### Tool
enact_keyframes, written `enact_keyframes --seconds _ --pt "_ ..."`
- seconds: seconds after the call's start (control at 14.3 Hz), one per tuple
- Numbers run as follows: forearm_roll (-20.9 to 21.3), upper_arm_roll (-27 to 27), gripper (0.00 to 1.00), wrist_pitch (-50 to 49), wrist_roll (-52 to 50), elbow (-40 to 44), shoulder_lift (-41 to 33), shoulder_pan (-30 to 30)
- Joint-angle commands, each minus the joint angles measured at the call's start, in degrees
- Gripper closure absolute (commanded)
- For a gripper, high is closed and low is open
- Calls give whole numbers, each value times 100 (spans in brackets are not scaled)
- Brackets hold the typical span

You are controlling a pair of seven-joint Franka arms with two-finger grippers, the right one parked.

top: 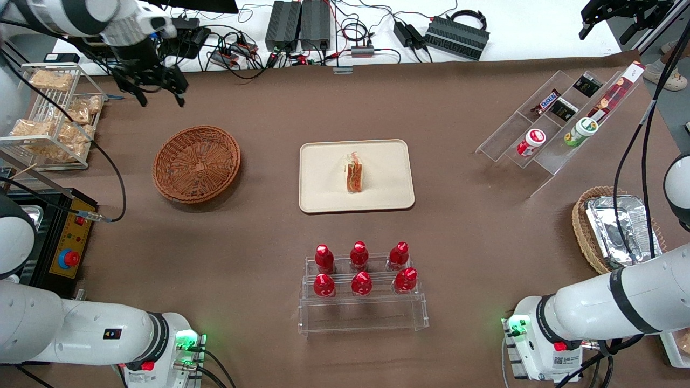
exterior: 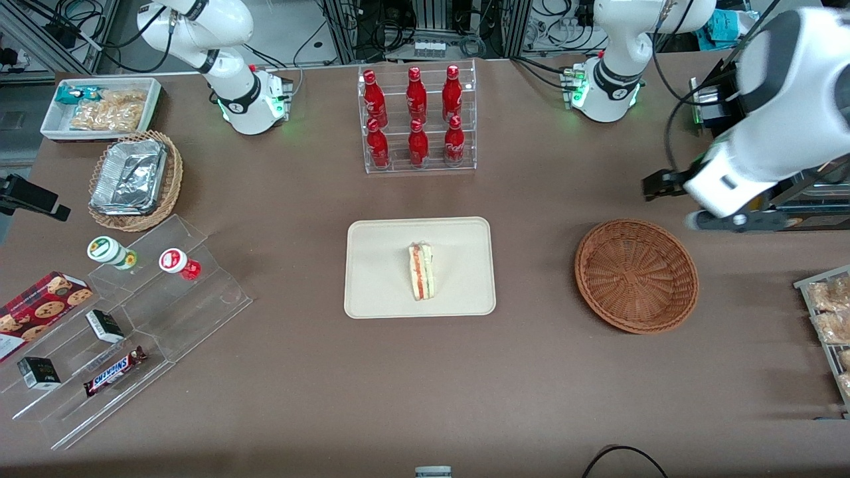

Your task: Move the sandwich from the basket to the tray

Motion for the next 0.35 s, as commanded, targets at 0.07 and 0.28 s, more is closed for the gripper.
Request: enact_keyframes --seconds 0.07,0.28 --pt "49 -187 0 -193 157 497 -60 485" --pt "49 -397 0 -289 166 560 -104 749"
